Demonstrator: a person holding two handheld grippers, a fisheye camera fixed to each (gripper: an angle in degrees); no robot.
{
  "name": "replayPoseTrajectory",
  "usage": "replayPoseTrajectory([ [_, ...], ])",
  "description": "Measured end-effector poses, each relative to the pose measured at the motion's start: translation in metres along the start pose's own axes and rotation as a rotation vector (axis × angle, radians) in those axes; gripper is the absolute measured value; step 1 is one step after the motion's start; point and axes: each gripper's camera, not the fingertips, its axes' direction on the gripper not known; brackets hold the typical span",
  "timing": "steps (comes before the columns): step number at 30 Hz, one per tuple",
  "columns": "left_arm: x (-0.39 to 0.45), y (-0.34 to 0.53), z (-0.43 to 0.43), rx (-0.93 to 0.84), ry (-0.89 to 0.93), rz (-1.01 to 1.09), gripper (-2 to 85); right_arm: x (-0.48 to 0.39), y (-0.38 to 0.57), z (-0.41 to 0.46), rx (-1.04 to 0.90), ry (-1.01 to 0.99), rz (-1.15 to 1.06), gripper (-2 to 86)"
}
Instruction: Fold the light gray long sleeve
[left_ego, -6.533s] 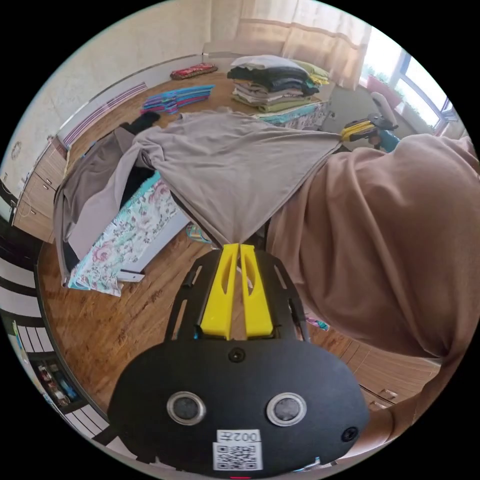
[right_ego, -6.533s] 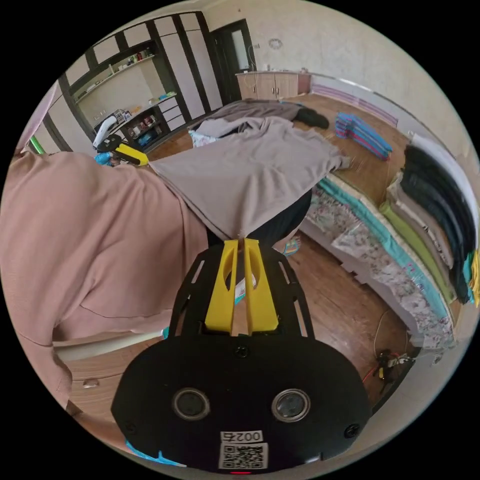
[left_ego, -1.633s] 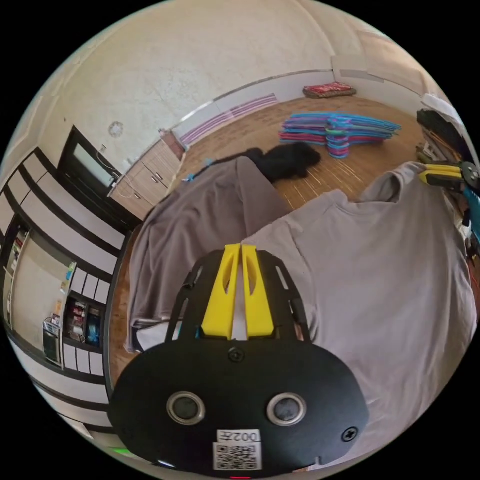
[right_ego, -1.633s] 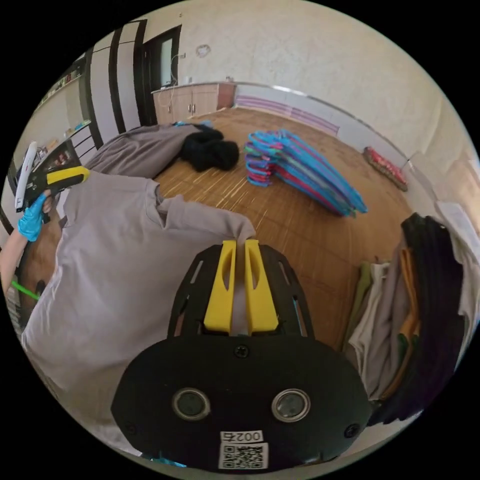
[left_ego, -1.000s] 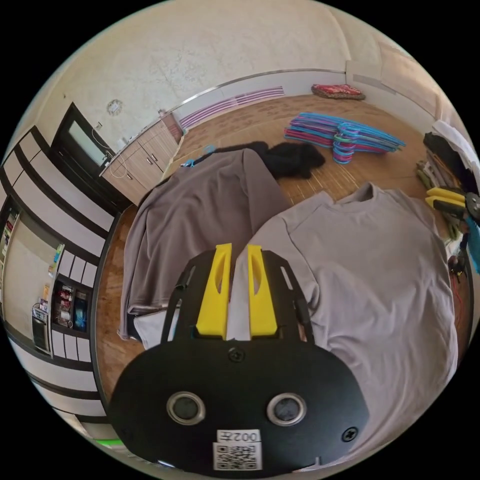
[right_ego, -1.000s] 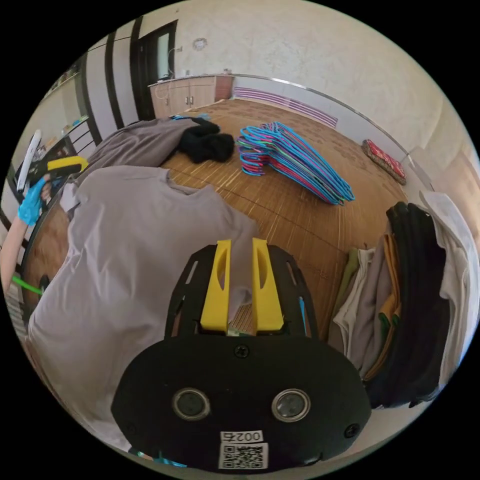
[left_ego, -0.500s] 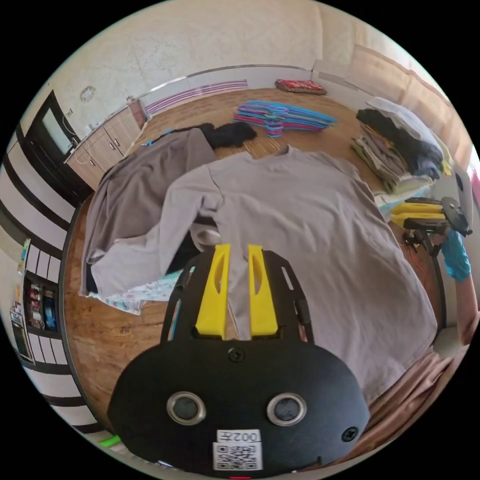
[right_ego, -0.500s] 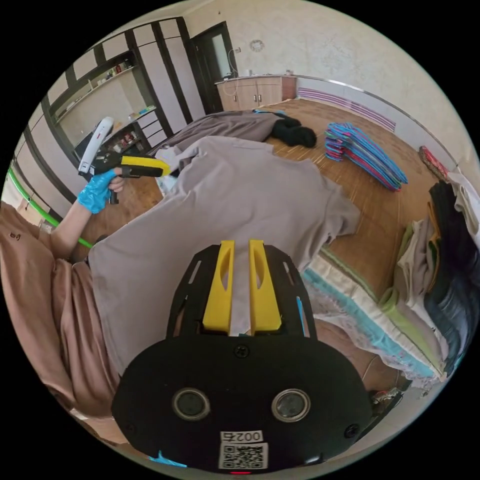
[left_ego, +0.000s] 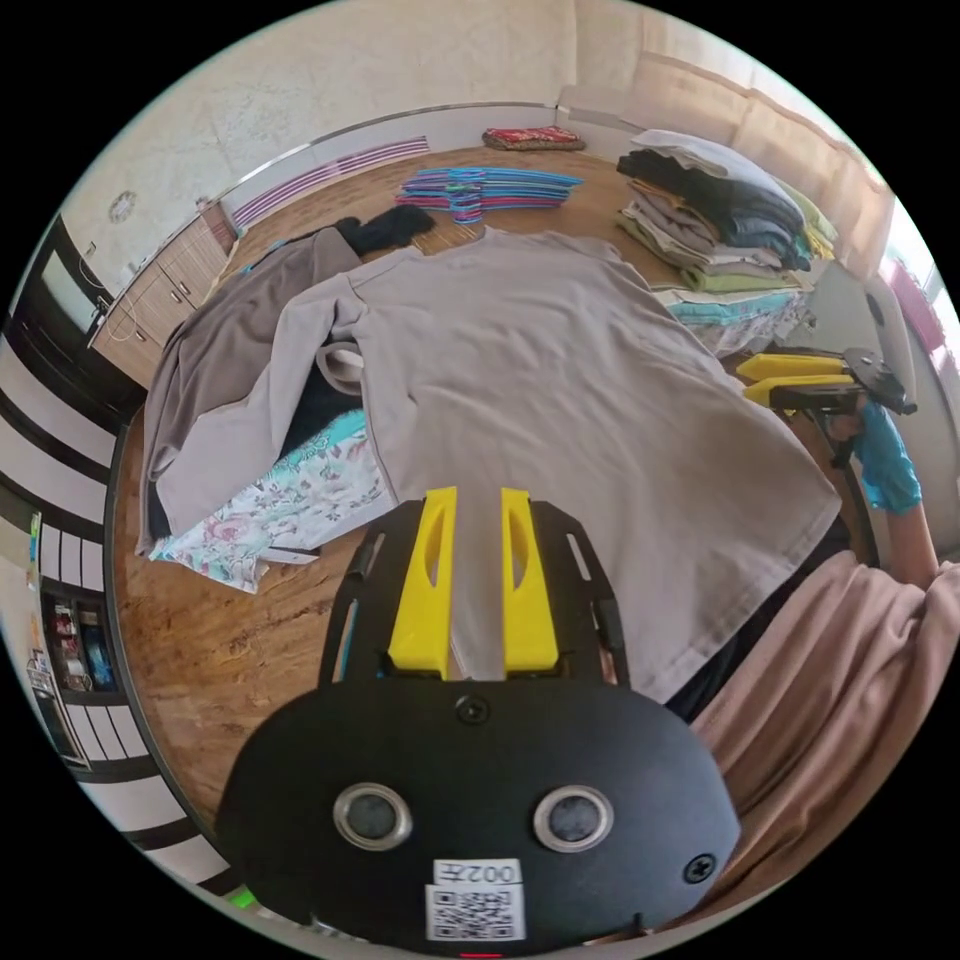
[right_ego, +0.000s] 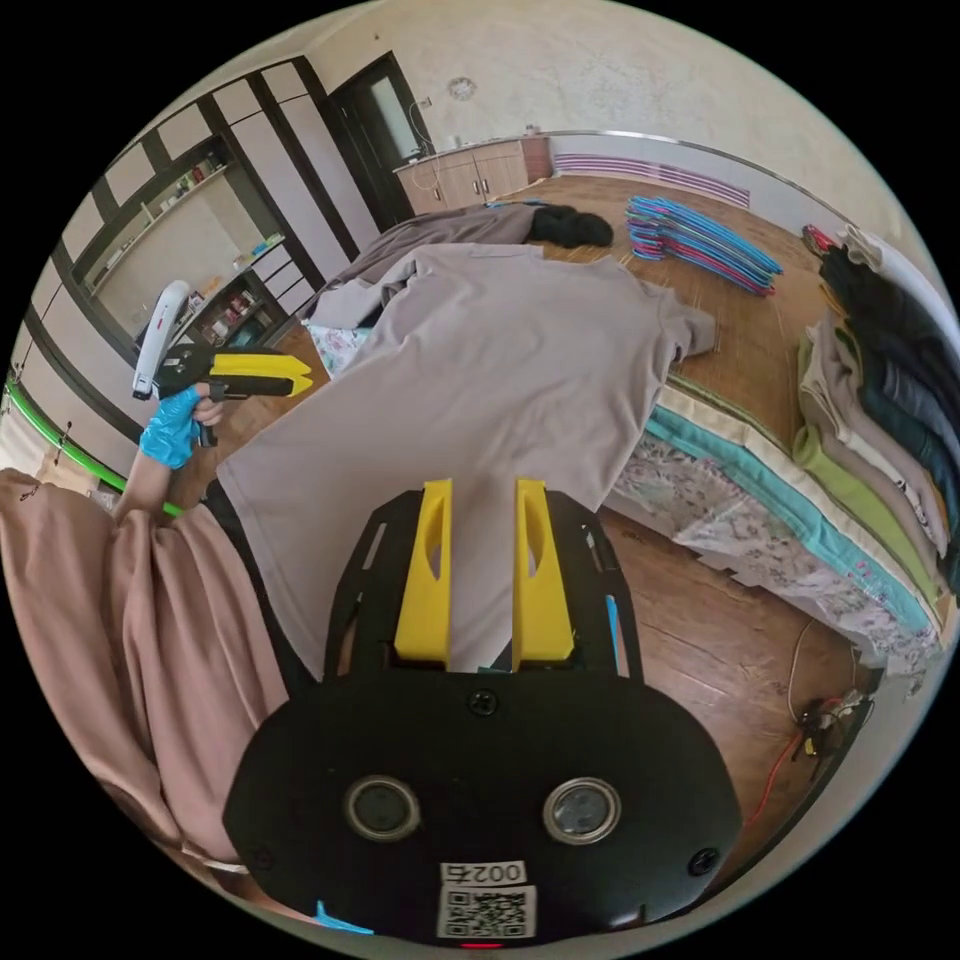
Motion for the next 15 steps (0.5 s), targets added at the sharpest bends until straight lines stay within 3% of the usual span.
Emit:
replayPoseTrajectory([
  [15, -0.039, 0.087, -0.058, 0.043, 0.045, 0.012, 3.4, -0.121, 0.011, -0.035, -0.003, -0.011, -0.1, 8.5],
])
